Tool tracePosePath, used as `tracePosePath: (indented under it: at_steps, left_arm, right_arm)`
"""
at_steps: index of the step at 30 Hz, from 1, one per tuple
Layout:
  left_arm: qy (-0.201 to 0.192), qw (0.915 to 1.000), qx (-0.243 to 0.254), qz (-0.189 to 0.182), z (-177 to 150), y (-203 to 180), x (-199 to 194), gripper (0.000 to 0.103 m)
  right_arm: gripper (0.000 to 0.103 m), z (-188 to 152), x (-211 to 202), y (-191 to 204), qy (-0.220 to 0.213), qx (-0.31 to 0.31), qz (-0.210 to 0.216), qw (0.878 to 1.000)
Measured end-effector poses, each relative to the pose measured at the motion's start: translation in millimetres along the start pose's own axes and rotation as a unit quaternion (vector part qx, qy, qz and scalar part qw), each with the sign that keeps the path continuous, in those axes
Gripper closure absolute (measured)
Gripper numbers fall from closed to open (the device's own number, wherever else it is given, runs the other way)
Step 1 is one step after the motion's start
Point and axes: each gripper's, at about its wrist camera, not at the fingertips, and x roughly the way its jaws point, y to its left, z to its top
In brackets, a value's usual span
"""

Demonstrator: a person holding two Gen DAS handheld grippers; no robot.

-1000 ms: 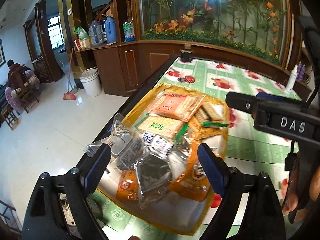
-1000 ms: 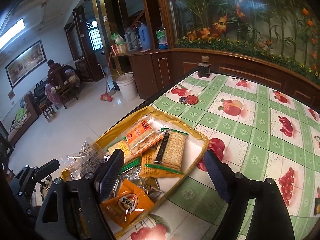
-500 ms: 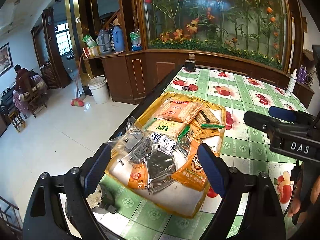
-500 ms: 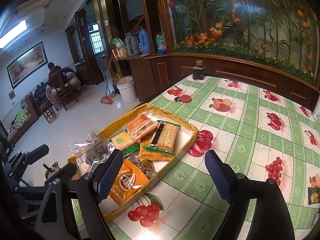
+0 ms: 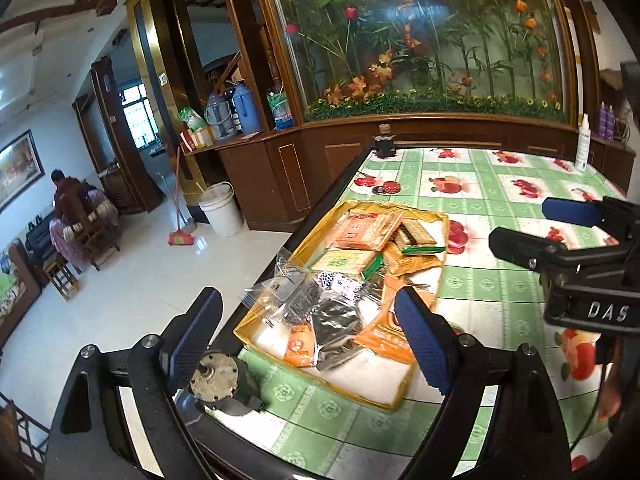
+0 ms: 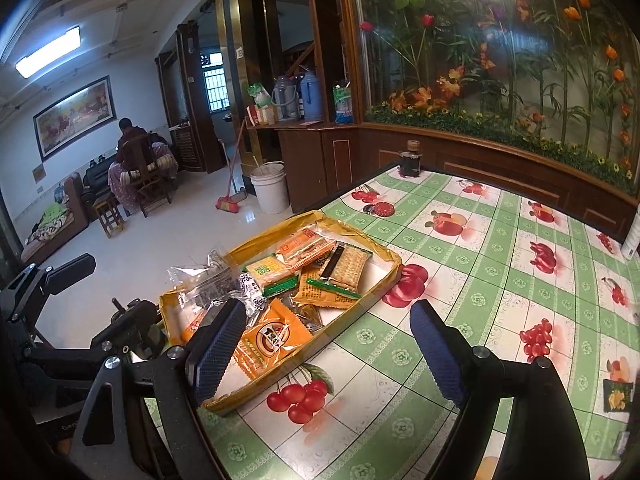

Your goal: Organize snacks

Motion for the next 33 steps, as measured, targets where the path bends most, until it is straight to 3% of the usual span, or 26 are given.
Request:
tracePosePath:
  at_steps: [15,18,33]
  left_arm:
    - [0.001,0.9988,-0.041,-0.027,0,18,-22,0.014]
    - [0.012,0.9986,-0.043,-0.026,0,19,-19,0.002]
    - [-0.029,0.9986,-0.043,-0.005,3,27,-36,0.000]
  right_arm:
    - [0.016,-1,-8,10,0.000,-0.053,0.049,0.997]
    - [0.015,0,-6,13,0.001,-0.056,0.054,0.997]
    - [0.015,-2,-3,20,-0.001,-0.077,0.065,0.995]
